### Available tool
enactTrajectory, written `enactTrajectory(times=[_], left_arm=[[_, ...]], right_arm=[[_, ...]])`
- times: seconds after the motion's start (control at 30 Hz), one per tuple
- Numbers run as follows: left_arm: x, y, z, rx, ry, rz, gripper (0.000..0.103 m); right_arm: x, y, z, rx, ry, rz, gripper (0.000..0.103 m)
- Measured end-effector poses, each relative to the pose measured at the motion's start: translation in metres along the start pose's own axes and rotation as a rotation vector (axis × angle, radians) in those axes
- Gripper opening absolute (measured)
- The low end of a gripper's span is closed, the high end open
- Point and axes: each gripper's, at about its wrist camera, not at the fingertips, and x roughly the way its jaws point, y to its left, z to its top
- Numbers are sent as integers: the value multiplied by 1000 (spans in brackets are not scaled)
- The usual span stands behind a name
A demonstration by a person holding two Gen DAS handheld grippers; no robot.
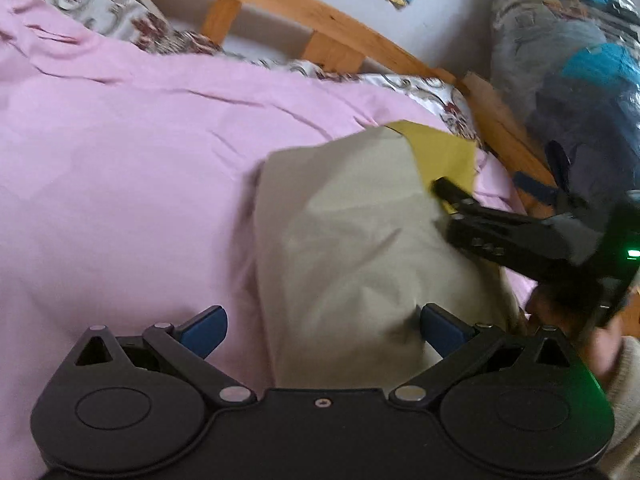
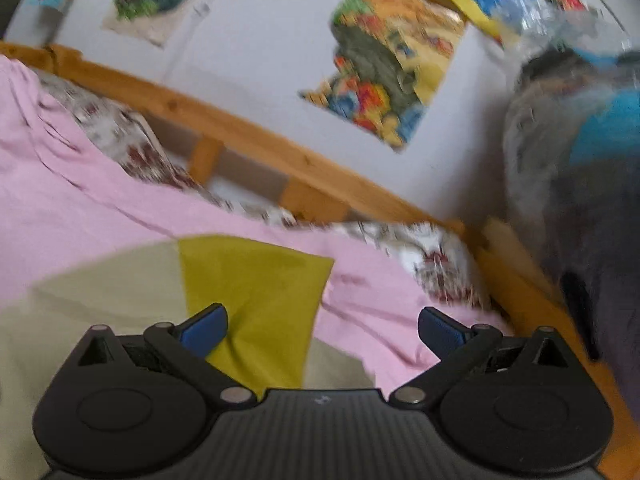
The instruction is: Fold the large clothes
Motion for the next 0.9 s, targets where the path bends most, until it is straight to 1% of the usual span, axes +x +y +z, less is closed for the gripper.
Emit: enactTrajectory(times=[0.13,0.27,0.37,0.53,0.6,0.63,0.7,0.77,0.9], left_arm=[[25,1,-5,-12,37,-49,102],[43,5,-10,-76,66,-87,102],[46,-1,-11,-35,55,-74,102],[46,-6,-11,2,50,-42,102],[44,-9,-8,12,56,-27,102],[42,-11,-7,21,54,-18,102],[34,-17,-5,45,47,15,102],[25,-21,-5,69,37,31,102],[9,-28,-9,85,44,37,102]], right_arm=[[19,-4,-32,31,47,-10,103],[34,-16,-51,132,83,19,103],[40,-19,-57,162,100,33,103],[42,-18,-57,154,106,34,103],[43,-25,-54,176,121,68,103],[42,-31,-50,193,136,89,103],[29,-41,-41,205,153,76,103],[8,-47,-35,186,158,65,103],[-45,-50,-31,156,156,106,103]])
